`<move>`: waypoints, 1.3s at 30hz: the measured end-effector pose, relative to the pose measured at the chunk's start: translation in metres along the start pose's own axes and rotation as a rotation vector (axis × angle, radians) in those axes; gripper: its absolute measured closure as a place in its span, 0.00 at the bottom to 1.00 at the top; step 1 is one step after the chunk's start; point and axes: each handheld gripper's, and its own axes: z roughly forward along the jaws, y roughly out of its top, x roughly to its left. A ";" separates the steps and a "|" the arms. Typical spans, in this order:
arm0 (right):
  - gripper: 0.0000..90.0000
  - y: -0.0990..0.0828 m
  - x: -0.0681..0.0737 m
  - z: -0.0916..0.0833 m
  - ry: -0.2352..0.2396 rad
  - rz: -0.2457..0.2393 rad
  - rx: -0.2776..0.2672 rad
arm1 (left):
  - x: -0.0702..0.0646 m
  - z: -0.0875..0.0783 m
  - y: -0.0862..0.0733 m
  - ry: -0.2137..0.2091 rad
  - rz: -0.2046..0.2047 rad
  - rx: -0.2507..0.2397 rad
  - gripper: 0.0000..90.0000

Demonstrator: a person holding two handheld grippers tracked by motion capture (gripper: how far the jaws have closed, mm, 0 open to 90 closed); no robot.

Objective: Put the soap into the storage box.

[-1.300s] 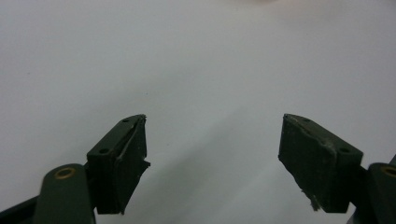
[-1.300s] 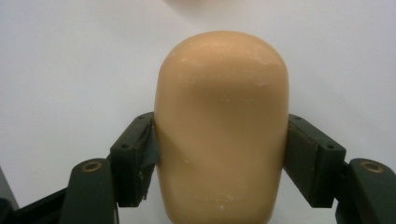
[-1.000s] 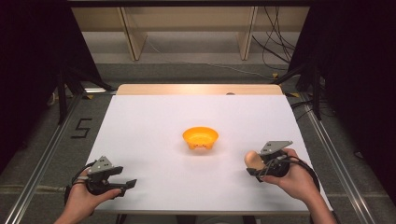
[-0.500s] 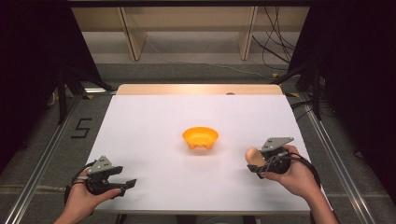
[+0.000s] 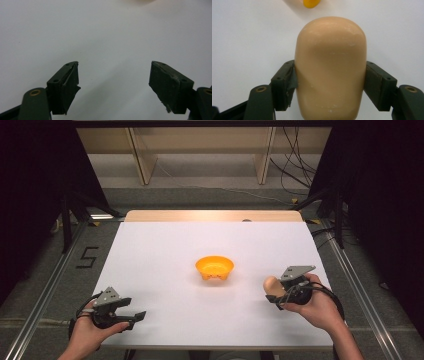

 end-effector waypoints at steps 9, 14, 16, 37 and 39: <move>0.37 0.002 -0.005 0.001 0.004 -0.054 -0.015 | 0.000 0.000 0.000 -0.001 0.004 -0.001 0.26; 0.37 0.004 -0.005 -0.001 0.002 -0.037 0.016 | 0.000 0.000 0.000 -0.005 0.004 -0.003 0.26; 0.37 0.005 -0.007 0.001 0.015 -0.074 0.018 | 0.001 0.000 0.000 -0.006 0.016 0.005 0.26; 0.37 0.016 -0.008 0.000 -0.008 -0.065 0.052 | -0.001 0.000 0.000 -0.006 0.005 -0.010 0.26; 0.37 0.019 -0.010 -0.001 -0.004 -0.078 0.061 | -0.001 0.000 0.001 0.000 0.004 -0.007 0.26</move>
